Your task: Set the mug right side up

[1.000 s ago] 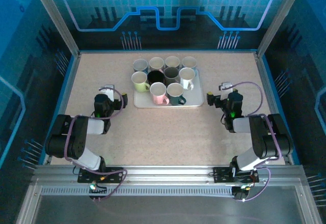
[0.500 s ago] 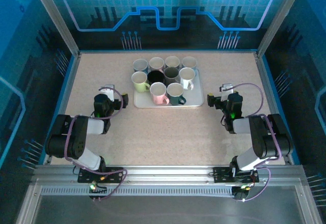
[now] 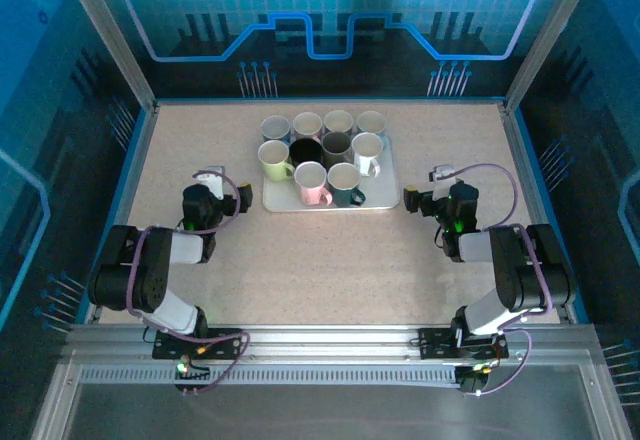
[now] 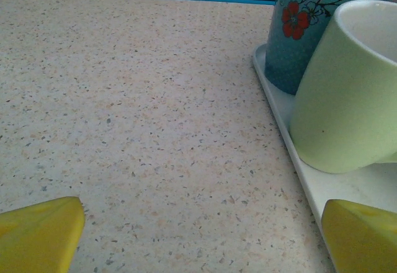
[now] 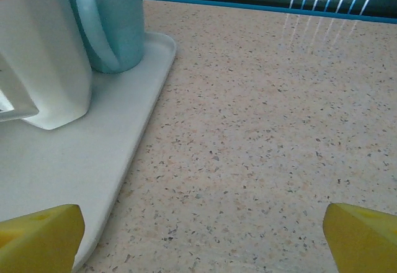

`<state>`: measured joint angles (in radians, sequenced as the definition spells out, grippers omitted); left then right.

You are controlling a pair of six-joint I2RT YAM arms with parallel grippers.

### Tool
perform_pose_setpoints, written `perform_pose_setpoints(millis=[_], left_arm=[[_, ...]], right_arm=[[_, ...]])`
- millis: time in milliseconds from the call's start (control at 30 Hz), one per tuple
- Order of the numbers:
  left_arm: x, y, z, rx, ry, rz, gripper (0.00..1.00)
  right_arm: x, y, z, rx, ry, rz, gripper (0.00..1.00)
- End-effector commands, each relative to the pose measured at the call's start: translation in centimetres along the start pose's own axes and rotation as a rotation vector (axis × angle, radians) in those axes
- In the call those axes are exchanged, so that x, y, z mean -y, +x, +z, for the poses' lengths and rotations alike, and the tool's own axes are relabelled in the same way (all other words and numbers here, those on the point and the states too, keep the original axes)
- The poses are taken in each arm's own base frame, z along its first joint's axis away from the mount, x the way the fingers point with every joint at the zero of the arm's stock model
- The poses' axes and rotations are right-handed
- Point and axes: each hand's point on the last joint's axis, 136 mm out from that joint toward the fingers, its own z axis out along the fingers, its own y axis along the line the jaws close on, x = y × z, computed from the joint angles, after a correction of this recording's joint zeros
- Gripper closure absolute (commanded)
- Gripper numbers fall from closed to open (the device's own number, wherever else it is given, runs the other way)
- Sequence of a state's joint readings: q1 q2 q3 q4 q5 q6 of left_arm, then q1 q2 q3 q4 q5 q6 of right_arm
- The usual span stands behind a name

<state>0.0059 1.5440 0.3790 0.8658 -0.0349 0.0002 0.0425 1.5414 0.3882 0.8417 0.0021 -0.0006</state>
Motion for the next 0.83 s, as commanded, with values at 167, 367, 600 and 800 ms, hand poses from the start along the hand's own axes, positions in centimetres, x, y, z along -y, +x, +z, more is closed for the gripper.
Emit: perform_pose_setpoints(millis=[167, 367, 600, 800], left_arm=[[0.11, -1.09, 0.16, 0.033, 0.018, -0.003, 0.01], [0.14, -1.06, 0.15, 0.032, 0.019, -0.003, 0.01], [0.12, -1.07, 0.17, 0.033, 0.018, -0.004, 0.01], [0.15, -1.11, 0.16, 0.034, 0.020, -0.003, 0.01]], right_arm=[[0.18, -1.56, 0.11, 0.038, -0.015, -0.008, 0.00], [0.19, -1.62, 0.11, 0.040, -0.013, -0.008, 0.00], [0.20, -1.59, 0.13, 0.038, -0.012, -0.010, 0.00], [0.21, -1.59, 0.13, 0.038, -0.012, -0.010, 0.00]])
